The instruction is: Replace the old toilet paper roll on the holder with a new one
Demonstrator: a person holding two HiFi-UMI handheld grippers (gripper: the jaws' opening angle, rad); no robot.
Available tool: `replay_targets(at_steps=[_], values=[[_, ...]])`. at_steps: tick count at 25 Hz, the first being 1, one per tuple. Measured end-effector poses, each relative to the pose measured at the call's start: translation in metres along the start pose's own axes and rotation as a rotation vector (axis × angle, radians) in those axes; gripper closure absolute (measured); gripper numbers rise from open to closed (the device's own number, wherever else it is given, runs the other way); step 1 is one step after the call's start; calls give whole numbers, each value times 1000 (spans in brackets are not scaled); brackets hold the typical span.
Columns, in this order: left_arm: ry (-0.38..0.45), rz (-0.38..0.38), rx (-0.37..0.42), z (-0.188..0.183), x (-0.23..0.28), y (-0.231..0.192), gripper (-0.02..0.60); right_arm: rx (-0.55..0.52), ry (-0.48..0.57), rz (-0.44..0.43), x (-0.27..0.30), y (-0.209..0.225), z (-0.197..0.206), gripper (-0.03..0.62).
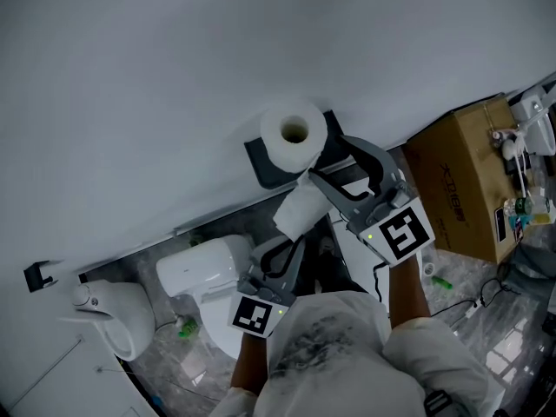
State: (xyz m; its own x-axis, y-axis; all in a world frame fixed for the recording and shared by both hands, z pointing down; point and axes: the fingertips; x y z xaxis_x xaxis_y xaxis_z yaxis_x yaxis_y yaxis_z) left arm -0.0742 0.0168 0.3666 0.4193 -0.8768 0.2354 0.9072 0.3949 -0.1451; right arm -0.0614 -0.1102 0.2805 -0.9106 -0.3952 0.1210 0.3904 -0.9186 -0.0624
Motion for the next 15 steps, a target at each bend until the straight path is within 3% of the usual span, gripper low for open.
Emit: replay_targets(at_steps=[8,15], values=[[-5,0,-6,3,2,-2,566,2,18,-65,18,2,-5,231],[-9,-1,-6,4,4,-5,566,23,3,-68,33,6,-7,199]])
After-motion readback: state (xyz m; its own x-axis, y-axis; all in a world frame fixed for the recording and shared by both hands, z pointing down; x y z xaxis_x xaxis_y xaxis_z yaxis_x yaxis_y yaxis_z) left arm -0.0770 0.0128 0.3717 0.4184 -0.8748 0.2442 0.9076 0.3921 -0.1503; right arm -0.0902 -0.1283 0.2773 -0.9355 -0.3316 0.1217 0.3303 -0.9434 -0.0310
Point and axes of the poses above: the fingertips, and each gripper's own axes: x forward along the fingers, y to its right, z out of its underside, and after that the axes turned 7 degrees about -z, right-handed
